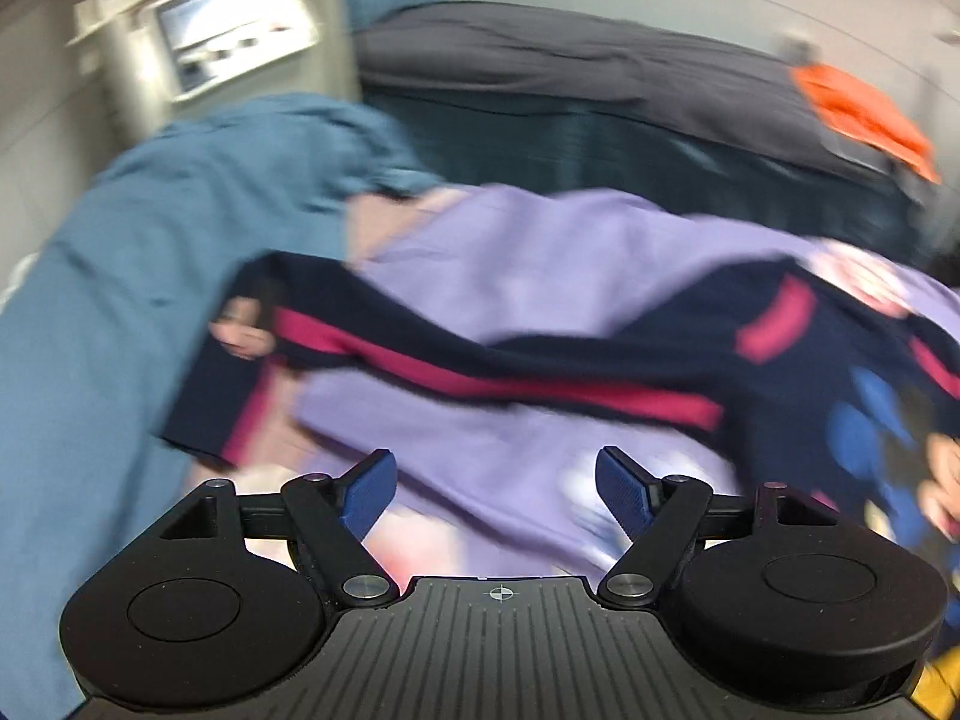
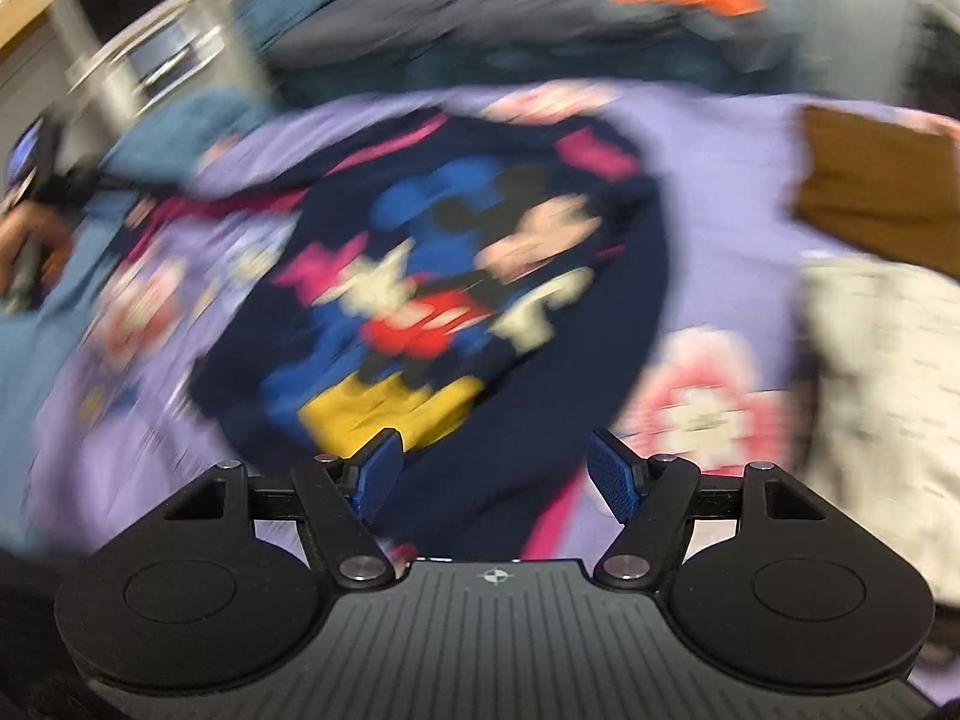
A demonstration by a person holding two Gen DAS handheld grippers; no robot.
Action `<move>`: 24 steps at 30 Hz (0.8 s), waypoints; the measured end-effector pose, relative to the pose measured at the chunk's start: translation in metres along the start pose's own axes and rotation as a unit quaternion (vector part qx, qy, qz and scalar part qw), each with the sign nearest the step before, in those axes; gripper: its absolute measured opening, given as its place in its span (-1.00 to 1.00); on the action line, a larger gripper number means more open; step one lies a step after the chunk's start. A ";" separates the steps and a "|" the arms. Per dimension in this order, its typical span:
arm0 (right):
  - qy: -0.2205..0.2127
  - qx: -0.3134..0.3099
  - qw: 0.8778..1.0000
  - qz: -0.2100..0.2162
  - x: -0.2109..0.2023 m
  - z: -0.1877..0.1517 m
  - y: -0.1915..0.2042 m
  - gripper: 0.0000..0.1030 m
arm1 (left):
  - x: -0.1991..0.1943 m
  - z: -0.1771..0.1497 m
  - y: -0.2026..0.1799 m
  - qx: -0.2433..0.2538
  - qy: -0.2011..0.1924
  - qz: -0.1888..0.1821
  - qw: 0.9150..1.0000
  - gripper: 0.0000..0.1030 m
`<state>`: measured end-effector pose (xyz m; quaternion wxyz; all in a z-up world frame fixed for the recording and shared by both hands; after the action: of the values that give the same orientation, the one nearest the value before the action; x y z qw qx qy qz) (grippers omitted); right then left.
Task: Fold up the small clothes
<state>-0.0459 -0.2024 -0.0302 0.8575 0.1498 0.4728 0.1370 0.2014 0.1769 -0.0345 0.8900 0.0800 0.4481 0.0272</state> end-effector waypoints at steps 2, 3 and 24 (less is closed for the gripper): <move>0.046 -0.041 0.998 0.022 0.019 -0.004 0.013 0.33 | -0.011 -0.020 -0.027 0.016 0.011 -0.031 0.999 1.00; 0.071 -0.059 0.995 0.034 0.030 -0.007 0.019 0.33 | -0.015 -0.030 -0.039 0.029 0.019 -0.046 0.998 1.00; 0.049 0.070 0.989 0.122 0.004 -0.003 -0.022 -0.92 | -0.001 -0.157 -0.160 0.185 0.113 -0.049 0.975 1.00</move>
<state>-0.0440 -0.2209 -0.0432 0.7974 0.2588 0.5014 0.2139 0.0707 0.0380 -0.1523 0.8037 0.2180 0.5461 -0.0911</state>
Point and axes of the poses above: each gripper's, at about its wrist camera, not at the fingertips, and x roughly the way its jaws point, y to its left, z to its top, the point moved 4 cm from there along x, roughly the way its jaws point, and after that the axes turned 11 degrees about z, right-handed, at the moved point
